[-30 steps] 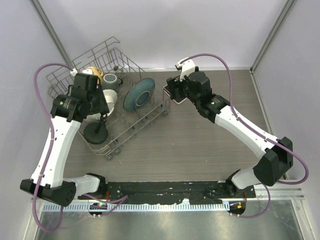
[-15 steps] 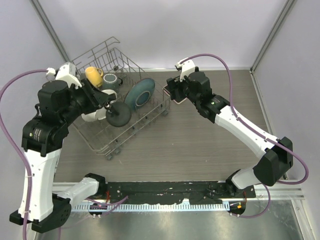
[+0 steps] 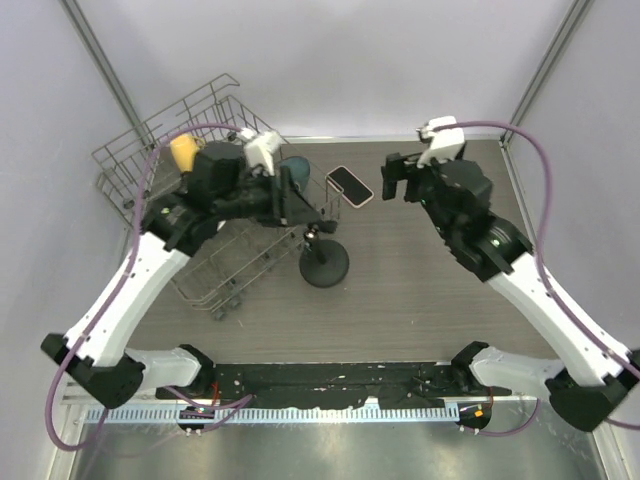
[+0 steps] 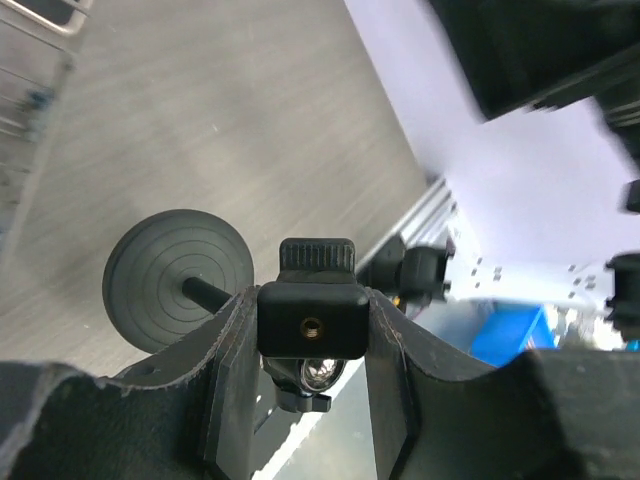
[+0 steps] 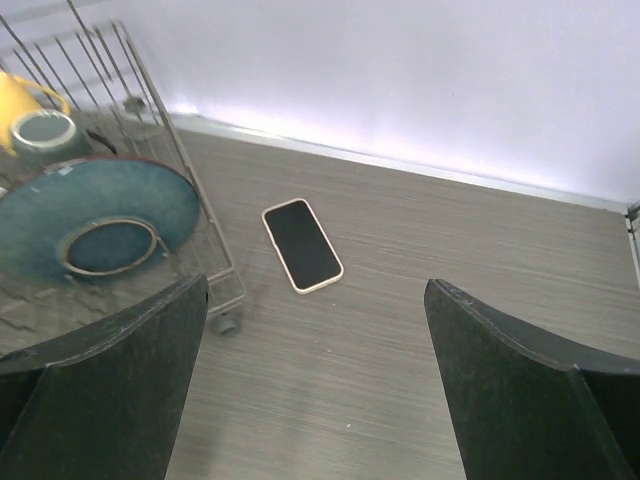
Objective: Place the phone on the phone stand
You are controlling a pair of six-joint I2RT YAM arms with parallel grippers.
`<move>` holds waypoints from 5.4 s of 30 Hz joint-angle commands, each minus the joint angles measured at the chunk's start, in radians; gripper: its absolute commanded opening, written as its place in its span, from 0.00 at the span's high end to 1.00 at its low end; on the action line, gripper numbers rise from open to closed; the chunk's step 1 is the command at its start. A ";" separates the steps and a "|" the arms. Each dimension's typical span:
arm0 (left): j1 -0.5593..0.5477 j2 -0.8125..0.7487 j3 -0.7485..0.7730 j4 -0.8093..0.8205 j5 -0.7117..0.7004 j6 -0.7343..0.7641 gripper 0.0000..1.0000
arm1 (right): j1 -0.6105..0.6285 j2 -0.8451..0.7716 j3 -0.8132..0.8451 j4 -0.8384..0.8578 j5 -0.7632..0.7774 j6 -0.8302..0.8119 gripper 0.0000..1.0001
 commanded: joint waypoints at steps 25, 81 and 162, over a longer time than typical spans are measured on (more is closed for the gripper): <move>-0.210 0.288 -0.199 0.232 0.203 0.123 0.19 | 0.003 -0.489 -0.639 0.009 -0.823 0.541 0.05; -0.172 -0.780 -0.992 0.589 0.285 -0.264 0.00 | -0.172 0.136 -0.672 0.771 -1.536 0.512 0.34; -0.172 -0.642 -0.949 0.503 0.160 -0.333 0.00 | 0.371 -0.283 -0.679 0.366 -0.045 1.428 0.19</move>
